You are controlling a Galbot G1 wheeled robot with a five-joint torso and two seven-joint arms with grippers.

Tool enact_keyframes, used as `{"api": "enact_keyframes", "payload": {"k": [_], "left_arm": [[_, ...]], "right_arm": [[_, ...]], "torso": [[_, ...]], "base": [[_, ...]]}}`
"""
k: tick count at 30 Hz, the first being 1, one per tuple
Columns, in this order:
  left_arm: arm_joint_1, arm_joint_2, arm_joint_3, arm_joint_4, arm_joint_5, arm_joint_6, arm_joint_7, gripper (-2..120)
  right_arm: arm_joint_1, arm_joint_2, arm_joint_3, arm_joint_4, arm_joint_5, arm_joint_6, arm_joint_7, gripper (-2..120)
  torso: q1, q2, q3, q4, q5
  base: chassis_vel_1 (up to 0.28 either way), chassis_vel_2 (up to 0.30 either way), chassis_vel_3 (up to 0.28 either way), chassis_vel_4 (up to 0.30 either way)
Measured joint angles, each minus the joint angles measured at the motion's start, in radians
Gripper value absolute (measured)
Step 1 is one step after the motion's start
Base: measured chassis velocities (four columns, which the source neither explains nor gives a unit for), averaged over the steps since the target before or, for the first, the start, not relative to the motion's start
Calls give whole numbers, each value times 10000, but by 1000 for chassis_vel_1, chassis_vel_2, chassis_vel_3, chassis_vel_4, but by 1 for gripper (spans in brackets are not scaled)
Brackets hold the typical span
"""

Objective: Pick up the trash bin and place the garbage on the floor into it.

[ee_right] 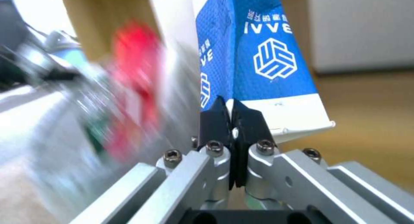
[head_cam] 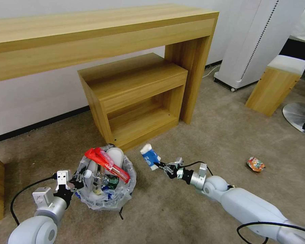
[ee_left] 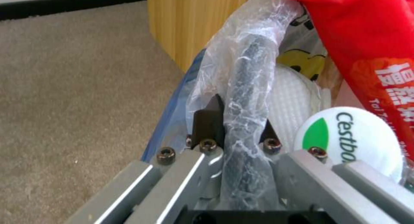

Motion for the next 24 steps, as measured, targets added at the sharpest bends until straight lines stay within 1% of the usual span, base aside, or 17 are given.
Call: {"api": "enact_keyframes", "payload": {"k": [1, 2, 4, 5, 6, 8, 9, 11, 12, 14, 15, 18, 24], "left_arm": [[0, 1, 4, 0, 9, 8, 0, 3], [0, 1, 4, 0, 9, 8, 0, 3], [14, -9, 49, -80, 22, 93, -6, 3], [23, -9, 57, -123, 23, 116, -7, 3], [23, -9, 57, -123, 23, 116, -7, 3], [66, -12, 88, -359, 21, 210, -19, 3], [66, -12, 88, -359, 21, 210, -19, 3], [104, -28, 114, -596, 12, 282, -32, 3], [104, -28, 114, -596, 12, 282, -32, 3], [145, -45, 116, -811, -2, 309, -34, 3], [145, -45, 116, -811, -2, 309, -34, 3], [234, -36, 79, -1063, -23, 316, -39, 3], [293, -25, 28, -1262, -75, 317, -44, 3]], "right_arm": [[65, -121, 7, 362, 21, 14, -22, 0], [65, -121, 7, 362, 21, 14, -22, 0], [460, -433, -257, 1646, 212, -30, -33, 0], [629, -494, -445, 2004, 295, -99, -22, 0], [629, -494, -445, 2004, 295, -99, -22, 0], [1327, -521, -1298, 2772, 493, -253, 101, 0], [1327, -521, -1298, 2772, 493, -253, 101, 0], [2186, -382, -2226, 3118, 695, -411, 229, 0], [2186, -382, -2226, 3118, 695, -411, 229, 0], [3115, -178, -3145, 3101, 890, -487, 495, 0], [3115, -178, -3145, 3101, 890, -487, 495, 0], [3744, 61, -4008, 2671, 946, -512, 779, 0], [3726, 252, -4537, 2277, 878, -536, 1051, 0]], "torso": [[0, -1, 0, 0, 1], [0, -1, 0, 0, 1], [0, 0, 0, 0, -3], [0, 0, 0, -1, -2], [0, 0, 0, -1, -2], [0, 0, 0, 1, -1], [0, 0, 0, 1, -1], [0, 0, 0, 1, -1], [0, 0, 0, 1, -1], [0, 0, 0, 4, -2], [0, 0, 0, 4, -2], [0, 0, 1, 3, -2], [0, 0, 1, 0, -2]], "base": [[0, 0, 0, 0], [0, 0, 0, 0], [0, 0, 0, 0], [0, 0, 0, 0], [0, 0, 0, 0], [0, 0, 0, 0], [0, 0, 0, 0], [0, 0, 0, 0], [0, 0, 0, 0], [0, 0, 0, 0], [0, 0, 0, 0], [0, 0, 0, 0], [0, 0, 0, 0]]}}
